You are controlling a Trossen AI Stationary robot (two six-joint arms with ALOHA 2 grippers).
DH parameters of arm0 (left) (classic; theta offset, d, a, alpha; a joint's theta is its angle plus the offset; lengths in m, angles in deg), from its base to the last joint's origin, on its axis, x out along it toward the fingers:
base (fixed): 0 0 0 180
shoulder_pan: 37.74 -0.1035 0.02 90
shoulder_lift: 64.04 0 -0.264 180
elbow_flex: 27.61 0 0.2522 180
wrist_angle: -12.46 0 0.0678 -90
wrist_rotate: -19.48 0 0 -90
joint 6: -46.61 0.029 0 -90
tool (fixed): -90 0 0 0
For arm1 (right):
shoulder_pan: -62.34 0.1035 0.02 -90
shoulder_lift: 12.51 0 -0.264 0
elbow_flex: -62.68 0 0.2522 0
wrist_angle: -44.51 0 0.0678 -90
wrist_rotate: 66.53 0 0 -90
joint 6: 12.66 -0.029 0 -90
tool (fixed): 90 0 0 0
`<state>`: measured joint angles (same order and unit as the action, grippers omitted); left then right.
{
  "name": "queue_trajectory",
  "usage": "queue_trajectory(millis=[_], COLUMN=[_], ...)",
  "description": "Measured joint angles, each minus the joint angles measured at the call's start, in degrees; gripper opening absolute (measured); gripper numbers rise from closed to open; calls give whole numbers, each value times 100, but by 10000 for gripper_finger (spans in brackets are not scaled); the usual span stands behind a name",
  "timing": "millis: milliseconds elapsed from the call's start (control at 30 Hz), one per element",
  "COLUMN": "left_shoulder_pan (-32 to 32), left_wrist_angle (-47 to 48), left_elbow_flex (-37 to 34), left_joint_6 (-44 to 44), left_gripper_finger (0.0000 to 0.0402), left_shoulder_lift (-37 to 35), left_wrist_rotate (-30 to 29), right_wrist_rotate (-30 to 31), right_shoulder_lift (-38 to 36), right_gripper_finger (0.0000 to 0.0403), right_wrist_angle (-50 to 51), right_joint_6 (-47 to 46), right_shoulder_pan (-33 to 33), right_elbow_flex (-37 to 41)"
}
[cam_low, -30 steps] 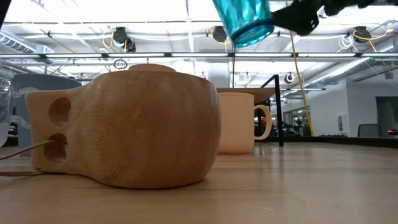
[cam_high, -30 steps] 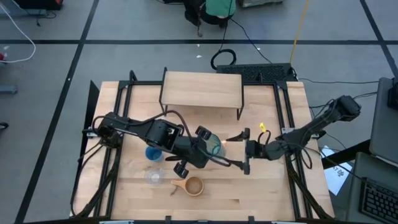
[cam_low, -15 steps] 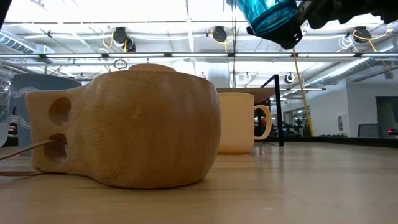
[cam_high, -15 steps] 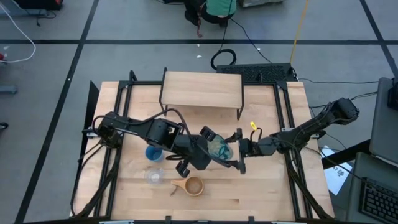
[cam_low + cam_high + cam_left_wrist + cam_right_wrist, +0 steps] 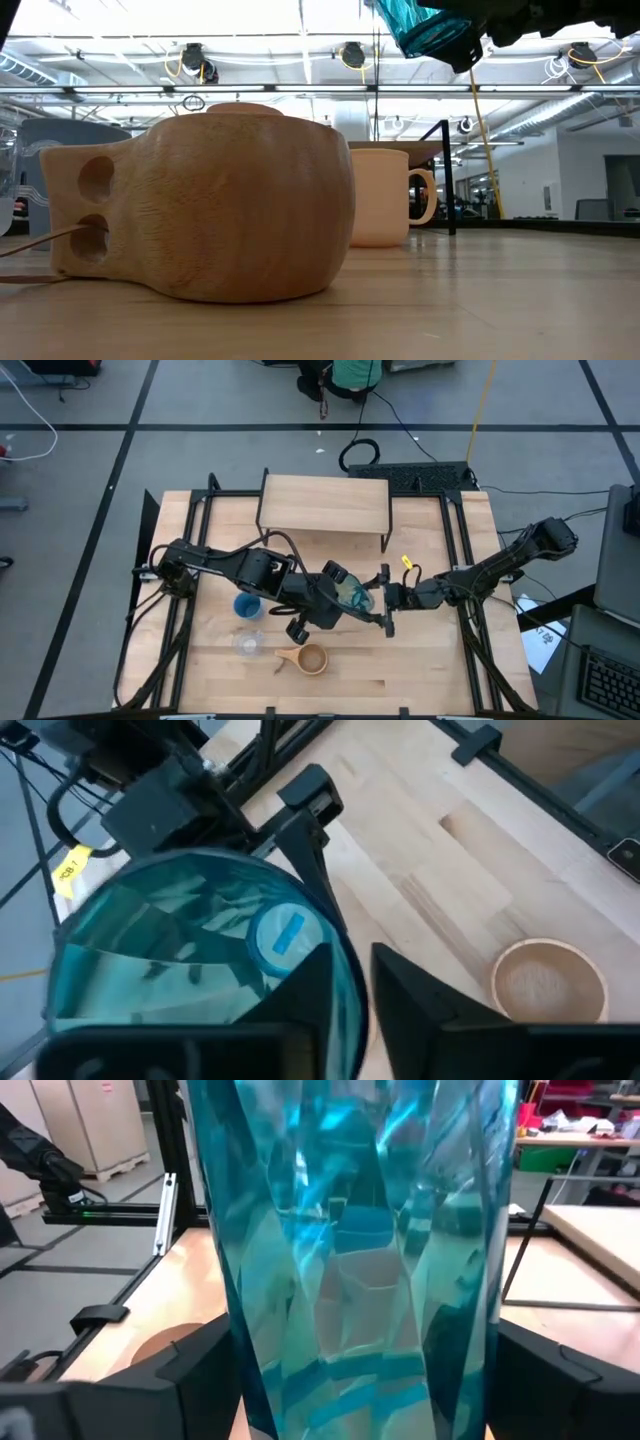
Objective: Stack small to large cups/mugs on shelf
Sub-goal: Put the blue cup on the shelf
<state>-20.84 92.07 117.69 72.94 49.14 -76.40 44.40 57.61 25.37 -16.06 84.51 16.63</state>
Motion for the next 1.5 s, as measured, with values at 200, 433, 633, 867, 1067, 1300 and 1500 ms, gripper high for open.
queue_trajectory(millis=[200,433,633,867,1067,1300,1500], left_shoulder_pan=[54,135,82,42,-58,-306,-454], left_wrist_angle=[-123,-598,-606,-1653,-3905,-6050,-7309], left_elbow_flex=[-7,-4,-59,-1365,-2804,-3952,-4554], left_joint_6=[-263,-662,-1553,-2218,-2320,-2351,-2234], left_gripper_finger=[150,185,186,186,187,201,302], left_shoulder_lift=[-194,-755,-931,-909,-911,-921,-918], left_wrist_rotate=[-920,-2171,-2949,-3303,-2904,-1734,-1490], right_wrist_rotate=[-4,35,475,448,63,-347,-345], right_shoulder_lift=[-603,-1623,-1913,-1789,-1770,-1770,-1770], right_gripper_finger=[307,309,310,311,312,312,312], right_wrist_angle=[470,1482,709,-1974,-2655,-2690,-2713], right_joint_6=[330,415,560,918,1041,1229,1323], right_shoulder_pan=[-4,-4,-42,-236,-332,-334,-334], right_elbow_flex=[0,-2,433,1421,1715,1716,1716])
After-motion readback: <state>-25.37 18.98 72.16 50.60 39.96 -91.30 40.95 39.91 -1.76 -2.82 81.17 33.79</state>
